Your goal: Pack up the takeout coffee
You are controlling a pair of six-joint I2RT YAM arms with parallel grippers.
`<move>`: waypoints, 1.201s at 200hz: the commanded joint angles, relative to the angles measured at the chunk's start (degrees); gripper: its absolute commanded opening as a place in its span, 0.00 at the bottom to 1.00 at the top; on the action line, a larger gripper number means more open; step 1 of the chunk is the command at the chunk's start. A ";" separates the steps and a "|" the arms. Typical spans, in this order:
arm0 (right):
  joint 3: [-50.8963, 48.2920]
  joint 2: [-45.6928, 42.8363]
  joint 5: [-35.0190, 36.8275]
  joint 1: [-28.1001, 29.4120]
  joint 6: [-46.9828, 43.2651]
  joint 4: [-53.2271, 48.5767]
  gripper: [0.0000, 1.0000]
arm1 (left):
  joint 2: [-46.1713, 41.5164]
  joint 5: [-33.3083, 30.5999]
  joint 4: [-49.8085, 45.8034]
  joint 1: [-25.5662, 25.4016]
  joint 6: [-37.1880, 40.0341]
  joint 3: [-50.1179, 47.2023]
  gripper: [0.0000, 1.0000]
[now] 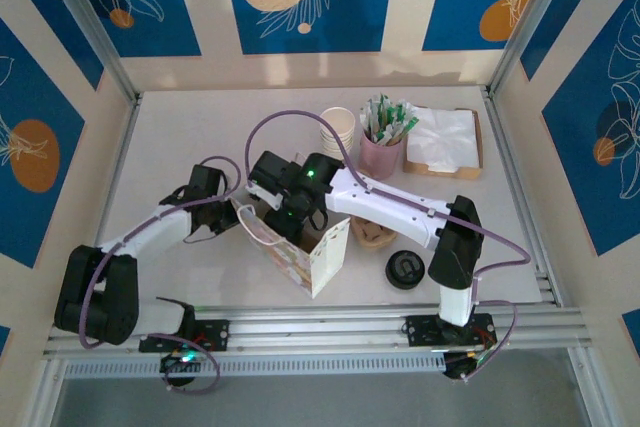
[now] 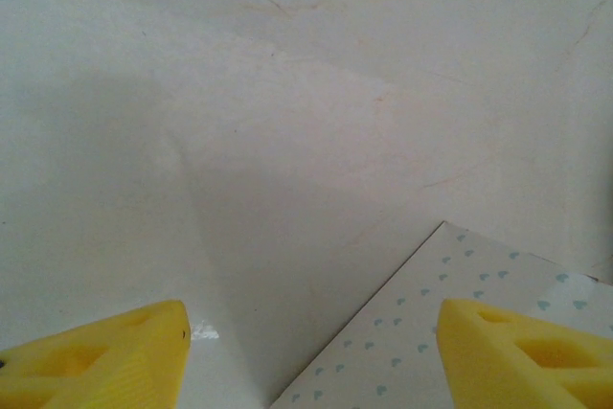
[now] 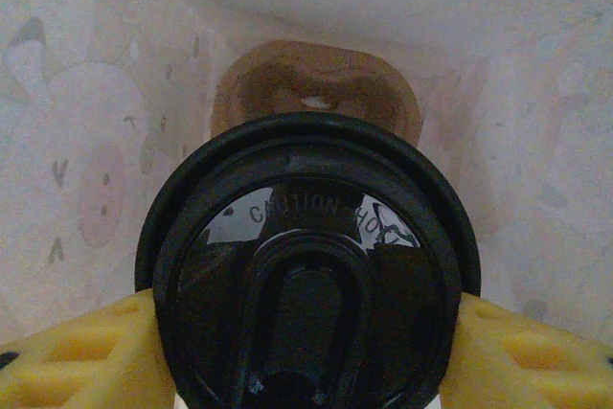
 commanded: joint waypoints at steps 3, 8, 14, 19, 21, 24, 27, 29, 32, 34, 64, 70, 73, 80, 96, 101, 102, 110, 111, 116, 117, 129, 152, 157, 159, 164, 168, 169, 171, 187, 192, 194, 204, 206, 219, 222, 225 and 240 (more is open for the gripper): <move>-1.91 0.35 -1.46 -0.17 1.08 2.05 0.54 | 0.70 -0.68 1.28 -0.33 -0.78 -1.03 0.69; -2.35 0.41 -1.43 -0.22 1.08 2.27 0.54 | 0.71 -0.66 1.40 -0.33 -0.84 -1.11 0.69; -2.70 0.48 -1.40 -0.26 1.16 2.38 0.54 | 0.68 -0.64 1.45 -0.33 -0.79 -1.16 0.69; -2.97 0.57 -1.36 -0.27 1.25 2.46 0.54 | 0.80 -0.64 1.45 -0.38 -0.84 -1.17 0.69; -3.12 0.59 -1.26 -0.31 1.32 2.51 0.54 | 0.78 -0.64 1.45 -0.34 -0.82 -1.17 0.69; -3.25 0.66 -1.27 -0.25 1.34 2.55 0.54 | 0.80 -0.64 1.44 -0.33 -0.85 -1.17 0.69; -3.41 0.75 -1.24 -0.21 1.42 2.58 0.54 | 0.77 -0.72 1.39 -0.33 -0.81 -1.17 0.69; -3.56 0.76 -1.27 -0.27 1.42 2.63 0.54 | 0.74 -0.72 1.44 -0.33 -0.83 -1.17 0.69; -3.73 0.77 -1.23 -0.16 1.43 2.65 0.54 | 0.80 -0.79 1.45 -0.33 -0.85 -1.24 0.69; -3.82 0.81 -1.25 -0.17 1.43 2.65 0.54 | 0.75 -0.85 1.45 -0.33 -0.84 -1.25 0.69; -6.11 0.93 -0.76 0.13 1.84 2.67 0.53 | 0.85 -0.95 1.46 -0.33 -0.88 -1.34 0.69; -6.48 0.95 -0.54 0.21 1.92 2.61 0.53 | 0.90 -1.07 1.42 -0.33 -0.87 -1.34 0.69; -6.72 0.90 -0.50 0.33 1.95 2.52 0.53 | 0.90 -1.17 1.45 -0.37 -0.87 -1.33 0.69; -7.10 0.95 -0.36 0.54 2.00 2.32 0.53 | 0.77 -1.23 1.43 -0.33 -0.91 -1.42 0.69; -7.94 1.03 0.47 0.97 2.28 1.80 0.53 | 0.83 -1.34 1.46 -0.33 -0.96 -1.51 0.69; -8.12 1.03 0.74 1.13 2.31 1.61 0.53 | 0.79 -1.34 1.44 -0.33 -0.88 -1.45 0.69; -8.12 1.03 0.83 1.15 2.31 1.56 0.53 | 0.78 -1.34 1.40 -0.33 -0.87 -1.44 0.69; -8.21 1.03 1.04 1.38 2.47 1.29 0.53 | 0.77 -1.44 1.21 -0.33 -0.87 -1.42 0.69; -8.21 1.03 1.11 1.36 2.47 1.27 0.53 | 0.72 -1.44 1.20 -0.33 -0.87 -1.43 0.69; -8.18 0.97 1.18 1.42 2.54 1.16 0.53 | 0.69 -1.51 1.22 -0.33 -0.81 -1.46 0.69; -8.15 0.96 1.22 1.39 2.56 1.11 0.53 | 0.68 -1.56 1.20 -0.33 -0.80 -1.49 0.69; -7.80 0.65 1.43 1.48 2.72 1.07 0.53 | 0.63 -1.69 1.22 -0.33 -0.87 -1.60 0.69; -6.63 -0.57 1.87 1.52 3.04 1.65 0.53 | 0.42 -1.52 0.87 -0.33 -0.89 -1.34 0.69; -6.40 -0.90 1.80 1.51 3.16 2.01 0.53 | 0.26 -1.60 0.88 -0.35 -0.87 -1.34 0.69; -6.38 -1.08 1.79 1.59 3.18 2.16 0.53 | 0.20 -1.65 0.87 -0.34 -0.87 -1.32 0.69; -6.30 -1.51 1.95 1.54 3.18 2.69 0.53 | 0.11 -1.69 0.88 -0.35 -0.88 -1.38 0.69; -6.40 -1.87 2.13 1.65 3.19 3.04 0.53 | 0.13 -1.69 0.85 -0.34 -0.91 -1.42 0.69; -6.39 -1.95 2.14 1.63 3.19 3.19 0.53 | 0.09 -1.69 0.84 -0.33 -0.89 -1.43 0.69; -6.42 -2.13 2.25 1.73 3.19 3.47 0.53 | 0.00 -1.69 0.88 -0.33 -0.92 -1.41 0.69; -6.72 -3.30 3.54 2.08 3.40 5.20 0.53 | -0.11 -1.69 0.54 -0.33 -0.80 -1.34 0.69; -6.79 -3.53 3.95 2.15 3.45 5.71 0.53 | -0.15 -1.69 0.41 -0.39 -0.82 -1.26 0.69; -6.80 -3.64 4.09 2.14 3.52 5.90 0.53 | -0.17 -1.69 0.34 -0.37 -0.86 -1.21 0.69; -7.02 -3.96 4.69 2.38 3.45 6.76 0.53 | -0.35 -1.78 0.43 -0.36 -0.79 -1.34 0.69; -7.06 -4.04 4.87 2.44 3.45 6.93 0.53 | -0.37 -1.78 0.47 -0.38 -0.83 -1.41 0.69; -7.55 -4.06 5.91 2.67 3.53 7.66 0.53 | -0.46 -1.87 0.44 -0.33 -0.88 -1.43 0.69; -7.67 -4.06 5.99 2.69 3.58 7.81 0.53 | -0.46 -1.87 0.36 -0.33 -0.90 -1.36 0.69; -7.83 -4.06 6.00 2.67 3.60 7.91 0.53 | -0.53 -1.87 0.34 -0.33 -0.87 -1.36 0.69; -8.70 -3.71 6.54 2.76 4.09 8.42 0.53 | -0.67 -1.98 0.12 -0.33 -0.82 -1.34 0.69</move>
